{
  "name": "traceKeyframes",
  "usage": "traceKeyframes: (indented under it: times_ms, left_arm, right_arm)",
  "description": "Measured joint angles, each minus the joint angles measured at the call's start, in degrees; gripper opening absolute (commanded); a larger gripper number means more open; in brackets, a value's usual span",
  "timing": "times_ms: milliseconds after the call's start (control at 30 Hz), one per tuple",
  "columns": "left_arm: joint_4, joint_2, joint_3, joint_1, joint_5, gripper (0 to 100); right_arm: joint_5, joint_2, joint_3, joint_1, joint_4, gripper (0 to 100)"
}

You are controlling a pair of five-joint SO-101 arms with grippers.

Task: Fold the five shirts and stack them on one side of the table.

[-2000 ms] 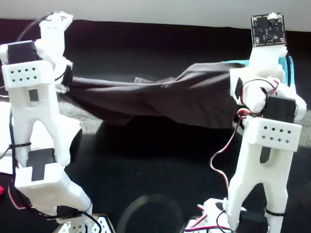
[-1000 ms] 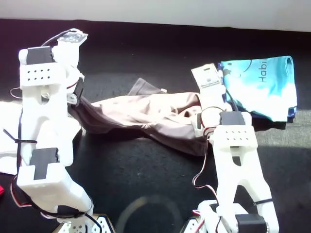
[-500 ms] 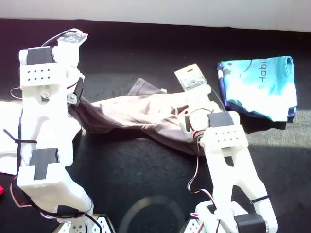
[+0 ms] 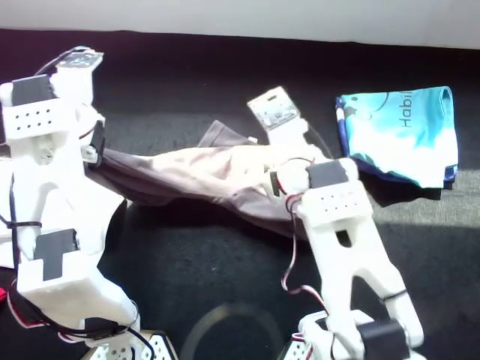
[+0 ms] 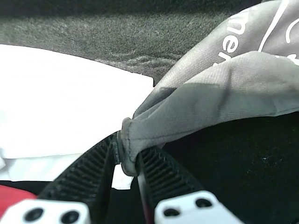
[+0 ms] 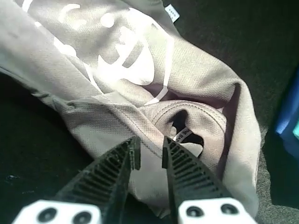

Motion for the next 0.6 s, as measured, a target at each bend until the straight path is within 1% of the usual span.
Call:
traceKeyframes:
  times_ms: [100, 200, 467, 600]
  left_arm:
    - [0.0, 0.0, 0.0, -0.1, -2.5, 1]
    - [0.0, 0.0, 0.0, -0.1, -4.1, 1]
    - [0.0, 0.0, 0.0, -0.1, -4.6, 1]
    - [0.0, 0.0, 0.0, -0.1, -4.6, 1]
  right_arm:
    - [0.0, 6.7, 0.0, 1.0, -1.7, 8.7]
    - [0.0, 7.7, -0.2, 3.1, -1.5, 8.7]
    - [0.0, 7.4, -3.2, 3.8, 7.0, 8.8]
    - [0.0, 7.2, -2.2, 3.8, 8.0, 9.0]
